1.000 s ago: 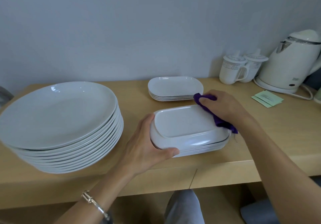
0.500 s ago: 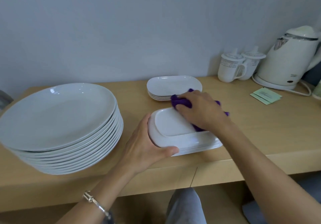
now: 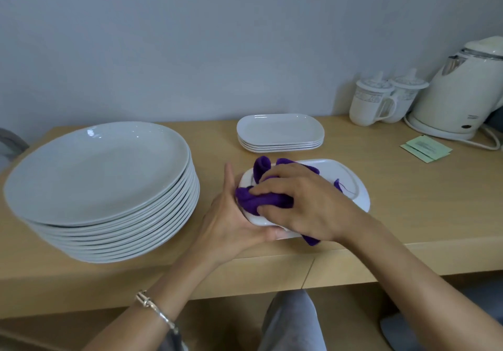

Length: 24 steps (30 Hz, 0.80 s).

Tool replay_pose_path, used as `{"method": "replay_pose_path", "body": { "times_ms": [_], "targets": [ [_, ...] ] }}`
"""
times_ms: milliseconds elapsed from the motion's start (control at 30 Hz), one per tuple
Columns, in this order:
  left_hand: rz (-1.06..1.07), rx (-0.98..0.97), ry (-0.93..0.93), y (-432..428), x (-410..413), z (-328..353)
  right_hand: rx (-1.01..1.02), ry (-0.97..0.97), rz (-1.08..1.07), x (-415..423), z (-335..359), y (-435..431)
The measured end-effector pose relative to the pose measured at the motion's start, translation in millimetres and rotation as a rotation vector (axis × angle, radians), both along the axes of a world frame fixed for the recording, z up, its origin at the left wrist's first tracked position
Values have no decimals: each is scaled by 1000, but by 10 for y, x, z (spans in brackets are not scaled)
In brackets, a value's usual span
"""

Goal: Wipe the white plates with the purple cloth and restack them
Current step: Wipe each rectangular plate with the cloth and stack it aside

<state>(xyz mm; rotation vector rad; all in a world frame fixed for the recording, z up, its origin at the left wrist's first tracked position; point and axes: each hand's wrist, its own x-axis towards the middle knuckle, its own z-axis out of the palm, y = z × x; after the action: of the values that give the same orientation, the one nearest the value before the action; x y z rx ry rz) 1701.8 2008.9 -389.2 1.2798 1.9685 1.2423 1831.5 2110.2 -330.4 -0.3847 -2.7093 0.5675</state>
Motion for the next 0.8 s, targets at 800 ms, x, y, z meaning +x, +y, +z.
{"method": "replay_pose_path", "body": {
  "times_ms": [800],
  "targets": [
    [-4, 61, 154, -41, 47, 86, 45, 58, -452, 319, -74, 410]
  ]
}}
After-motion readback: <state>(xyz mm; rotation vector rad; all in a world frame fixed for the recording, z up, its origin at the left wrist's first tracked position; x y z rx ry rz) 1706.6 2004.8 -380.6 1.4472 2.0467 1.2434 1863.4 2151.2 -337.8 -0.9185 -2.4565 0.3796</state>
